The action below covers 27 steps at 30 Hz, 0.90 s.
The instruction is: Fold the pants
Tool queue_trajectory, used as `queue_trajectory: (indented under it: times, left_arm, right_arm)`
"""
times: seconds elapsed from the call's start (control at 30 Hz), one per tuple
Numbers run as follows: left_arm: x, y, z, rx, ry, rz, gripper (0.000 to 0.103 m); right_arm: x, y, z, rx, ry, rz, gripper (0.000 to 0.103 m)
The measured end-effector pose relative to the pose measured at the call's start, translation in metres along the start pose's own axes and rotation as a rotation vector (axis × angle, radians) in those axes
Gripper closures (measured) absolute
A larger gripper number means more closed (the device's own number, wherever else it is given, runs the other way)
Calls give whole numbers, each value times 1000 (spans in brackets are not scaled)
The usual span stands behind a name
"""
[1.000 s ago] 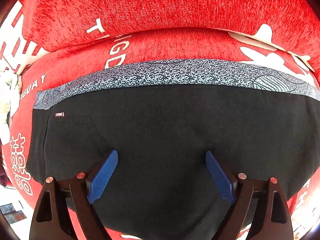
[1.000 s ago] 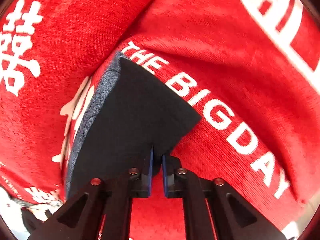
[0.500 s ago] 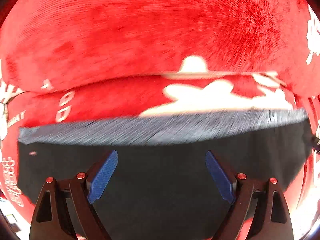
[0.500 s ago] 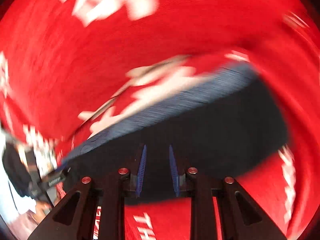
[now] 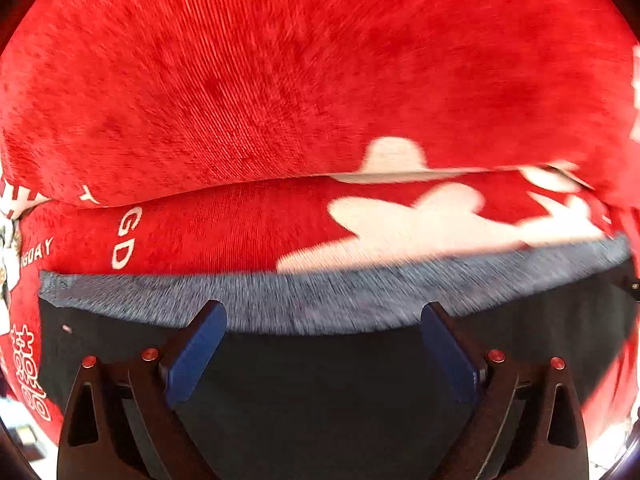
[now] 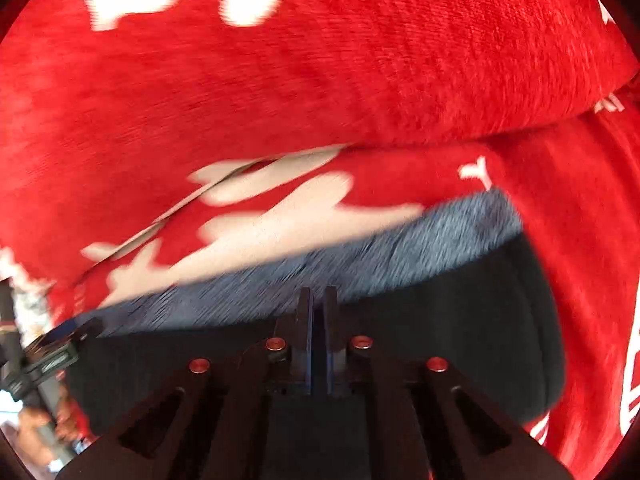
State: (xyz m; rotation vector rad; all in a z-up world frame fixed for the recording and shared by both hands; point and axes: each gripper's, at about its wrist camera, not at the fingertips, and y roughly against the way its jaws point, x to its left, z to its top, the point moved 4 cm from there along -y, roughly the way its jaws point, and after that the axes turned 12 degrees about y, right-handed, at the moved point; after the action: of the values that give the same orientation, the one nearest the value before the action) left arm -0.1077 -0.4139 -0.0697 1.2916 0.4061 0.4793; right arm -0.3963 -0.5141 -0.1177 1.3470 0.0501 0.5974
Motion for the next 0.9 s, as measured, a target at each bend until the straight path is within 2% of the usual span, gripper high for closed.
queue_trajectory:
  times: [0.1,0.2,0.3,0.33,0.4,0.47,0.57,0.7,0.8,0.9]
  left_arm:
    - [-14,21,-29,18,-83,-34,4]
    - [-40,19,-68,58,-187,-35,4]
    - [-44,-5,-104,106,-250,52,3]
    - [-38,-3,-108,80,-219,40,3]
    - [-31,-2,-105,112,-172,25,3]
    - [-22,1,-101,122,-149,35,3]
    - [-15,11,-99,134,-126,55,3]
    - [-10,24,-101,127,-103,56,3]
    - [-18,27,-109,138,-108,50,3]
    - [-39,35,-132,145,-139,45,3]
  right_arm:
    - [33,19,-30,19,52,116,95]
    - [72,19,-64,67,105,205,95]
    - [92,-13,-85,133,140,171,95]
    - [96,-21,-89,137,141,151,99]
    - [89,-19,-94,110,98,172,99]
    - [77,-11,-95,103,59,152,99]
    - [57,3,-103,121,1,140,98]
    - [41,12,-122,141,-64,110,87]
    - [33,17,-144,156,-142,125,87]
    - [28,23,-157,164,-174,130,87]
